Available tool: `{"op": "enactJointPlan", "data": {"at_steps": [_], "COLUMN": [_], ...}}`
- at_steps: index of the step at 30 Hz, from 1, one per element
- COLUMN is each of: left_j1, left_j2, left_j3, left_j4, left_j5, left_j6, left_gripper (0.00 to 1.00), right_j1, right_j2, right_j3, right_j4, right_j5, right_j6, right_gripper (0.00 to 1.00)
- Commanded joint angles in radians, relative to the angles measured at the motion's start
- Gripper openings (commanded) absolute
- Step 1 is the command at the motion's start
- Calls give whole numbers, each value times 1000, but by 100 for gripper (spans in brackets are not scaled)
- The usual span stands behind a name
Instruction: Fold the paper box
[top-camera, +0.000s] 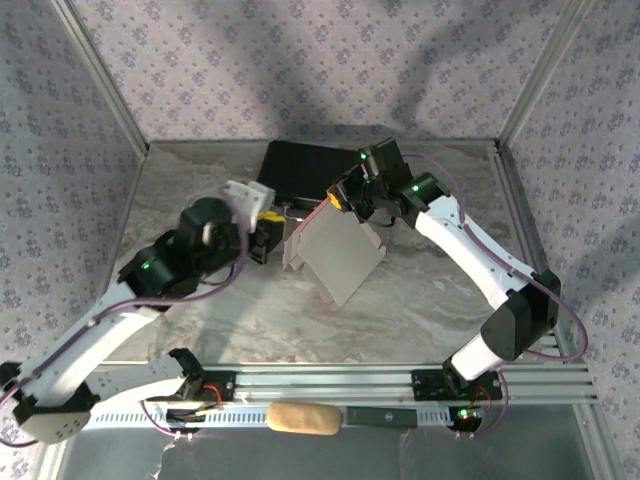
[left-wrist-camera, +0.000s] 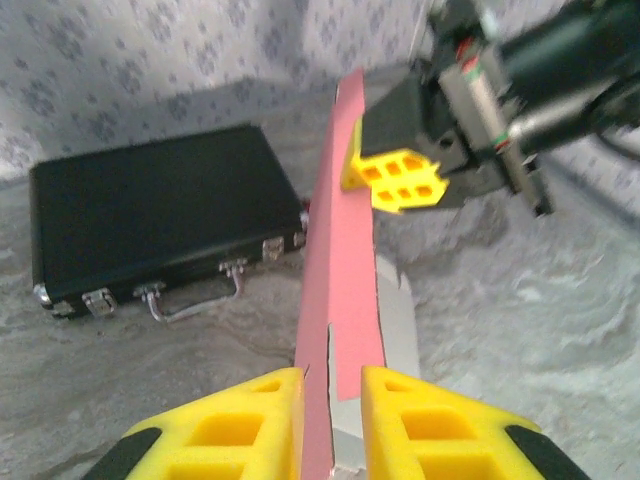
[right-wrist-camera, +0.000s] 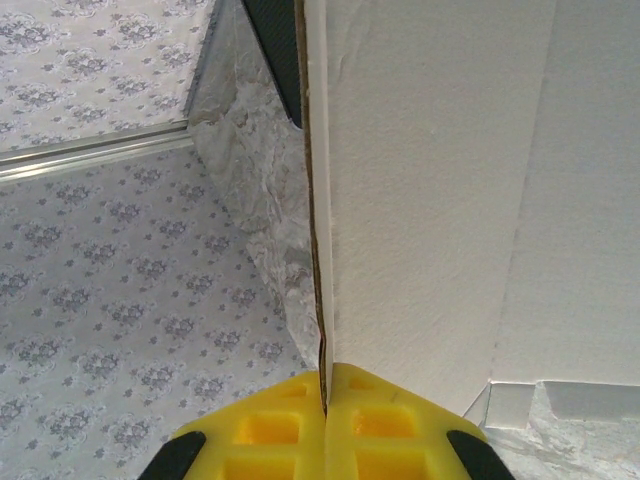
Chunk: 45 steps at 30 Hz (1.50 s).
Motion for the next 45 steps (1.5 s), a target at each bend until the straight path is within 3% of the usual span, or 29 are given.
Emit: {"op": "enactJointPlan", "data": {"at_steps": [1, 13, 23, 33, 37, 42, 45], "left_j1": [3, 3, 2, -3, -8, -25, -44], "left_j2": [57, 162, 222, 262, 267, 285, 267], "left_j3": [7, 29, 64, 62, 52, 46, 24], "left_j4": [-110, -67, -37, 24, 62, 79, 103], "left_j5": [-4, 48, 38, -3, -8, -38, -66], "left_j6": [91, 160, 171, 202, 208, 211, 206], "left_gripper": [23, 28, 38, 40, 35, 16, 13], "right_j1": [-1, -4, 8, 19, 24, 28, 21], "right_j2": [-21, -17, -12, -18, -18, -19, -23], "right_j3": [12, 14, -1, -12, -21, -32, -38], "right_j4": [-28, -29, -11, -7, -2, -2, 26], "right_j5": [-6, -17, -33, -39, -41, -44, -44], "right_j6": [17, 18, 32, 40, 46, 56, 60], "right_gripper": [0, 0, 0, 0, 0, 0, 0]}}
